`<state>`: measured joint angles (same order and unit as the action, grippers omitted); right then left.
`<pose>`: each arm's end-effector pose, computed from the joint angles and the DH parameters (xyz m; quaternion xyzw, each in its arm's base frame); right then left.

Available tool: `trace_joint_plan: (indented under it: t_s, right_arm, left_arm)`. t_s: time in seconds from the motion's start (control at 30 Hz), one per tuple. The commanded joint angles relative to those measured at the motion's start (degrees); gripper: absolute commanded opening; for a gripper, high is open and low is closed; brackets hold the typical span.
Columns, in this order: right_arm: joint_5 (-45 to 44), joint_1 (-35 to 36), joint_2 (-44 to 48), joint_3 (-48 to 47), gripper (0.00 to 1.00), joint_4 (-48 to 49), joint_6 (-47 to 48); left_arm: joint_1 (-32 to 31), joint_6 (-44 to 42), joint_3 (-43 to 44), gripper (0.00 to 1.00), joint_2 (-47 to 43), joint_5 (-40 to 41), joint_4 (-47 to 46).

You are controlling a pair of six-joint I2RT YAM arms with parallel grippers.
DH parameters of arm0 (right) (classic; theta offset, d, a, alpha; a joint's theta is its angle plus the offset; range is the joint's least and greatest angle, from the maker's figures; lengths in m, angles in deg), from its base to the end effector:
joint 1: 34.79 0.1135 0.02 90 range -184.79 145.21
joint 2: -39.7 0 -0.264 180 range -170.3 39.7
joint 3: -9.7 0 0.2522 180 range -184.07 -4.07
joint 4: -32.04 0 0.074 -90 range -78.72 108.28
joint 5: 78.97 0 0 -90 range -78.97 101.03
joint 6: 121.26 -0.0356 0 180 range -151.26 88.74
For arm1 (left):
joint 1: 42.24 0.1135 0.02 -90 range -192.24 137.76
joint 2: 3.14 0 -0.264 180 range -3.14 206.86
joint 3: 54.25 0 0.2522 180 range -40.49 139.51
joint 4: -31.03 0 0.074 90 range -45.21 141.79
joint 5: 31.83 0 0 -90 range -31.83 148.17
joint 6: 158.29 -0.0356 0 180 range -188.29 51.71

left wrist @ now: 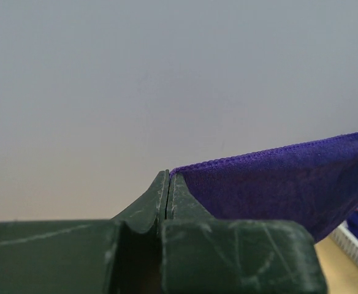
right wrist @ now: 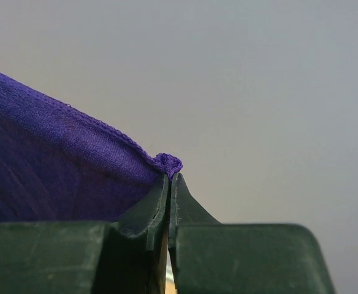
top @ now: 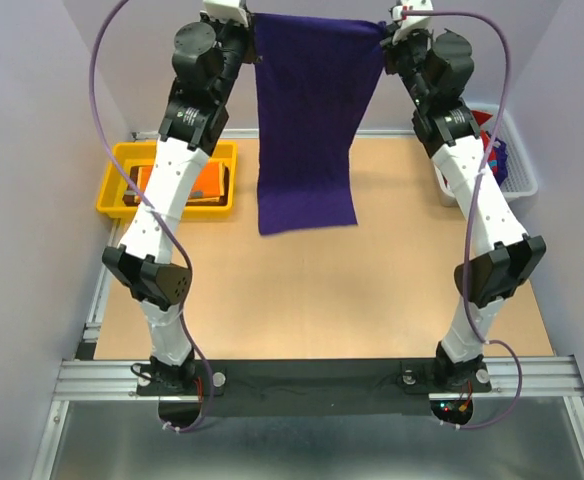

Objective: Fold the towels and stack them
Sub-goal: Flatten out the crumpled towel

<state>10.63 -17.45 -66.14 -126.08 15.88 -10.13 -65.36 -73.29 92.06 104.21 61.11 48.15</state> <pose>0.3982 0.1241 0.5195 -0.2007 0.5836 -0.0282 0.7863 0.3654 -0.1540 0.5648 0.1155 0.5485 -0.1162 0.8199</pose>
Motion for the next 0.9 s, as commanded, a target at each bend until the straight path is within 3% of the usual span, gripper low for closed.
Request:
trace_joint_plan:
  t_s: [0.0, 0.2, 0.33, 0.63, 0.77, 0.87]
  right_arm:
    - [2.8, 0.1, 5.8, -1.2, 0.01, 7.3, 0.4]
    - [4.7, 0.1, 14.6, 9.1, 0.01, 7.9, 0.0]
    - [8.9, 0.1, 23.4, 18.9, 0.01, 7.8, -1.0]
    - [18.1, 0.1, 44.5, 42.8, 0.01, 4.4, -8.5]
    - [21.5, 0.1, 51.9, 46.7, 0.00, 0.0, -11.3]
    - [22.8, 0.1, 54.9, 44.6, 0.01, -1.0, -13.4]
  left_arm:
    - [0.4, 1.1, 1.2, 0.00, -8.1, -2.7, -6.3]
    - [0.4, 2.0, -11.4, 0.00, -16.0, -6.7, -8.4]
    - [0.4, 2.9, -28.0, 0.00, -27.2, -9.4, -13.2]
    - [-0.6, 10.1, -56.8, 0.00, -48.4, -19.4, -12.5]
    - [-1.0, 11.4, -60.7, 0.00, -56.4, -22.0, -9.1]
    - [-1.0, 11.2, -57.7, 0.00, -59.8, -23.5, -5.5]
